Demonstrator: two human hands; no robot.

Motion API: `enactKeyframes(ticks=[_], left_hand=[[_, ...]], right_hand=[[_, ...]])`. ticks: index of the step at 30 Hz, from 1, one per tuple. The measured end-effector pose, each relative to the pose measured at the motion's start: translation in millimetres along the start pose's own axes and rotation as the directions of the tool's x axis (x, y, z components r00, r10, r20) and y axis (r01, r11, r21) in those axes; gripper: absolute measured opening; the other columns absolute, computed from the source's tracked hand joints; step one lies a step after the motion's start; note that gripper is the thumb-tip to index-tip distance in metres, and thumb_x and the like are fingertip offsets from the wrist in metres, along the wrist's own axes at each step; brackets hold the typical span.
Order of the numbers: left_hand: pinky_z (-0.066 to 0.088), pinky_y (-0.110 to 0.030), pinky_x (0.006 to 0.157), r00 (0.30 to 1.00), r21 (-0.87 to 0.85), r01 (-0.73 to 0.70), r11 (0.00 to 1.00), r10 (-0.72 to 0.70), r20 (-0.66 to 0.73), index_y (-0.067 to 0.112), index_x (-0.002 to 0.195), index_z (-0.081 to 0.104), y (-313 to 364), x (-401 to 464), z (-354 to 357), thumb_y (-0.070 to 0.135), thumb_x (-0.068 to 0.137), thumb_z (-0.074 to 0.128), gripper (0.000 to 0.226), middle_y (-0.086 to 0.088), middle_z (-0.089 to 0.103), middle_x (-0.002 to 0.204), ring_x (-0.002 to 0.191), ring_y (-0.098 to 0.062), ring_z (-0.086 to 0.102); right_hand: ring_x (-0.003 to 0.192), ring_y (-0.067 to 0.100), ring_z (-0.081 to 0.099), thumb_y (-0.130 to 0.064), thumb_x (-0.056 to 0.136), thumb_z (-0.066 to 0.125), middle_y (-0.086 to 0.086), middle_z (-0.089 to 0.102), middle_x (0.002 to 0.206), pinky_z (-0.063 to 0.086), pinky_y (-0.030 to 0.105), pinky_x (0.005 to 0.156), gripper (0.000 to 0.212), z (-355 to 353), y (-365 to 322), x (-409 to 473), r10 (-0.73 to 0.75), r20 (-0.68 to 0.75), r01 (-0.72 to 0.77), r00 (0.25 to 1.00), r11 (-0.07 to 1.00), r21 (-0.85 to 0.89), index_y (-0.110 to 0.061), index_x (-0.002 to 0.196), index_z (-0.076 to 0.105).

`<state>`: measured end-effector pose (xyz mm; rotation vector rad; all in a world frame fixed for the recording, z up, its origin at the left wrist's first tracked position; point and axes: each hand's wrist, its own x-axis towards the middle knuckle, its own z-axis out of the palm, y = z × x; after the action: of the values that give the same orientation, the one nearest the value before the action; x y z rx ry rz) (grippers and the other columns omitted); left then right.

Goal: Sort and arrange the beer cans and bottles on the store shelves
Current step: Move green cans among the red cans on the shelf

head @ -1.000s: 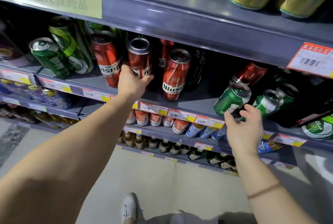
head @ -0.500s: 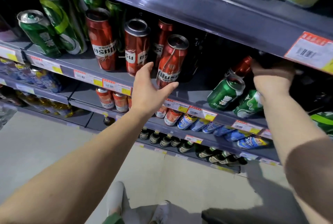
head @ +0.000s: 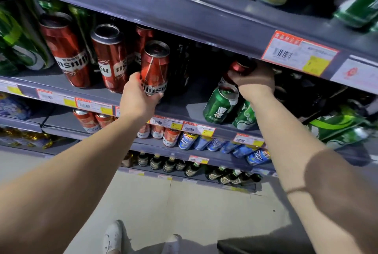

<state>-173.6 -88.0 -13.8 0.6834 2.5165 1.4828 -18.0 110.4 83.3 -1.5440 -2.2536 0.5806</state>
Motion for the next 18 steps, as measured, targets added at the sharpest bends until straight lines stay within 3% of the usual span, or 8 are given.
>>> enactKeyframes(ticks=[4, 8, 11, 15, 18], left_hand=[[0.04, -0.028, 0.07, 1.0, -0.028, 0.008, 1.0, -0.007, 0.015, 0.032, 0.103, 0.043, 0, -1, 1, 0.024, 0.079, 0.079, 0.044, 0.016, 0.055, 0.089, 0.083, -0.014, 0.057], [0.036, -0.019, 0.067, 1.0, -0.038, 0.003, 0.999, -0.002, 0.012, 0.03, 0.102, 0.044, 2, -1, -1, 0.021, 0.08, 0.078, 0.042, 0.02, 0.052, 0.085, 0.083, -0.011, 0.055], [0.035, -0.018, 0.065, 1.0, -0.022, -0.001, 1.0, 0.001, -0.006, 0.029, 0.101, 0.044, 0, 2, -4, 0.02, 0.08, 0.078, 0.041, 0.019, 0.052, 0.085, 0.082, -0.01, 0.053], [0.038, -0.025, 0.073, 0.999, -0.026, 0.016, 1.0, -0.018, -0.049, 0.03, 0.1, 0.045, -4, 6, -12, 0.021, 0.08, 0.077, 0.04, 0.022, 0.049, 0.085, 0.083, -0.009, 0.051], [0.033, -0.008, 0.066, 0.999, -0.049, 0.024, 0.998, -0.027, -0.047, 0.033, 0.102, 0.045, -9, 7, -15, 0.024, 0.079, 0.078, 0.041, 0.031, 0.045, 0.083, 0.073, 0.006, 0.049]], right_hand=[[0.103, 0.022, 0.064, -0.053, 0.07, 0.074, -0.003, 0.067, 0.112, 0.046, 0.025, 0.079, 0.052, 7, -10, -8, -0.032, 0.004, 0.032, 0.999, 0.996, 0.078, -0.024, 0.111, 0.061], [0.097, 0.019, 0.065, -0.046, 0.068, 0.079, -0.006, 0.069, 0.105, 0.047, 0.026, 0.08, 0.046, 20, -26, -28, -0.176, 0.02, 0.169, 0.984, 0.967, 0.189, -0.032, 0.107, 0.059], [0.089, 0.009, 0.059, -0.049, 0.064, 0.078, -0.015, 0.066, 0.1, 0.046, 0.025, 0.077, 0.057, 26, -38, -45, -0.283, 0.035, 0.27, 0.958, 0.94, 0.208, -0.039, 0.116, 0.056], [0.104, 0.011, 0.06, -0.053, 0.064, 0.075, -0.016, 0.065, 0.113, 0.046, 0.025, 0.083, 0.072, 33, -46, -58, -0.361, 0.097, 0.332, 0.928, 0.916, 0.226, -0.039, 0.129, 0.05], [0.109, 0.011, 0.059, -0.055, 0.063, 0.075, -0.013, 0.063, 0.12, 0.047, 0.028, 0.089, 0.08, 40, -51, -63, -0.412, 0.158, 0.363, 0.897, 0.893, 0.268, -0.036, 0.135, 0.046]])
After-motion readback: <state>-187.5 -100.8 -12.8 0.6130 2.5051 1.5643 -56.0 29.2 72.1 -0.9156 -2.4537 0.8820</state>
